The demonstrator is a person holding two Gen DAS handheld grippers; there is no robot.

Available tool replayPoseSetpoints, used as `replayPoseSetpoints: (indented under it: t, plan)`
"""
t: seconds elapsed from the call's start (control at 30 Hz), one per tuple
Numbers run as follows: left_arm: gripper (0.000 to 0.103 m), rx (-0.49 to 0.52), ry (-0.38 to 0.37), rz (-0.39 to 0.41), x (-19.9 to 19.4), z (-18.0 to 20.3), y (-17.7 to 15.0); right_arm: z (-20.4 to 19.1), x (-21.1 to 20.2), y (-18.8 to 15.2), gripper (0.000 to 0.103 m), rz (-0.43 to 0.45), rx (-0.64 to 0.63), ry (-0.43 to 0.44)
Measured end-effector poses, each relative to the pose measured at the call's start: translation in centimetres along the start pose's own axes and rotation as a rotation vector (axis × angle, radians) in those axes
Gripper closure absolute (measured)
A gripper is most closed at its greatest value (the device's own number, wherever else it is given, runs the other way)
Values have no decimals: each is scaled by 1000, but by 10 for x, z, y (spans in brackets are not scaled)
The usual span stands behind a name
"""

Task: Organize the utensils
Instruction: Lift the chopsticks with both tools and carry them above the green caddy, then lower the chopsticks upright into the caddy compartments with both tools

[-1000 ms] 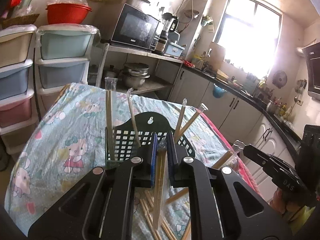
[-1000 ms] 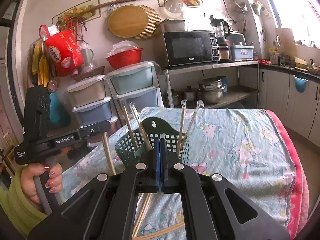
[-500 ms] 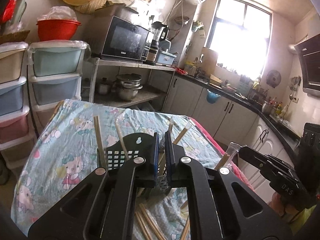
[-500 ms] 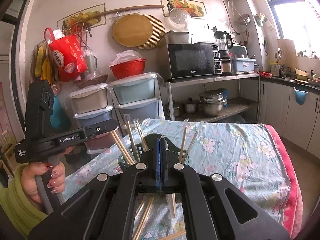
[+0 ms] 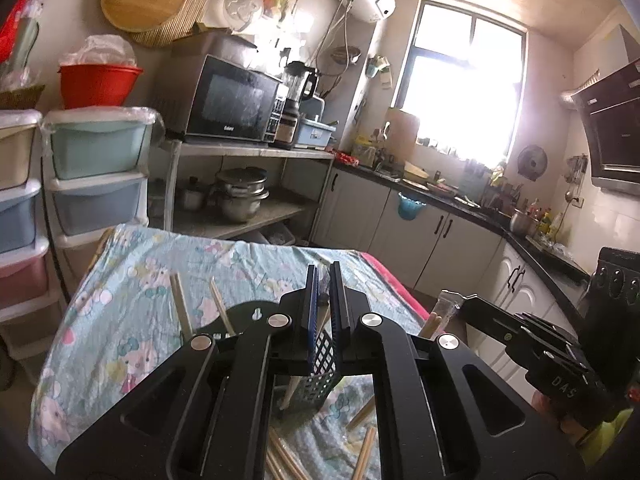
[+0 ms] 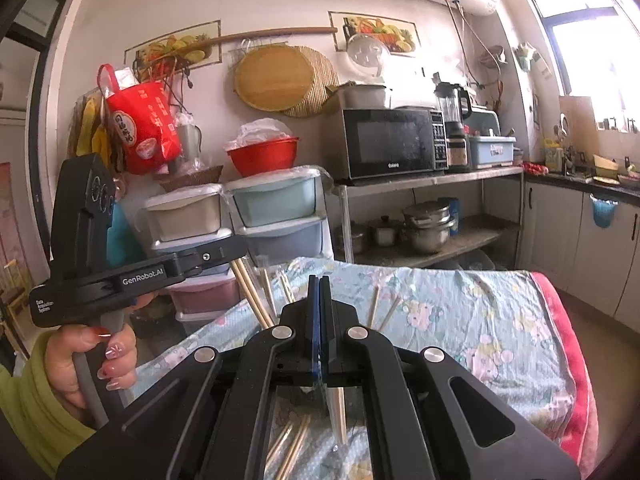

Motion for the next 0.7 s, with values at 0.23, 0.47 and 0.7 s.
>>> replayPoseSetpoints:
  t: [0.23, 0.47, 0.7]
  plan:
    - [100, 21, -4, 33, -6, 3, 15, -5, -2, 17, 102, 39, -13, 12]
    - [100, 48, 9, 72, -14, 5, 32, -12, -4, 39, 102, 83, -22, 27]
    - [100, 59, 33, 108, -23, -1, 47, -18, -1, 63, 102, 120, -17, 41]
Point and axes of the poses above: each gripper's, at about its wrist camera, not at the fingertips, and x roughly the way its jaws point, z to its right, y to its top, the point moved 3 cm from there along x, roughly the way its jaws point, and after that the axes turned 12 degrees about -y, right-handed, at the moved point
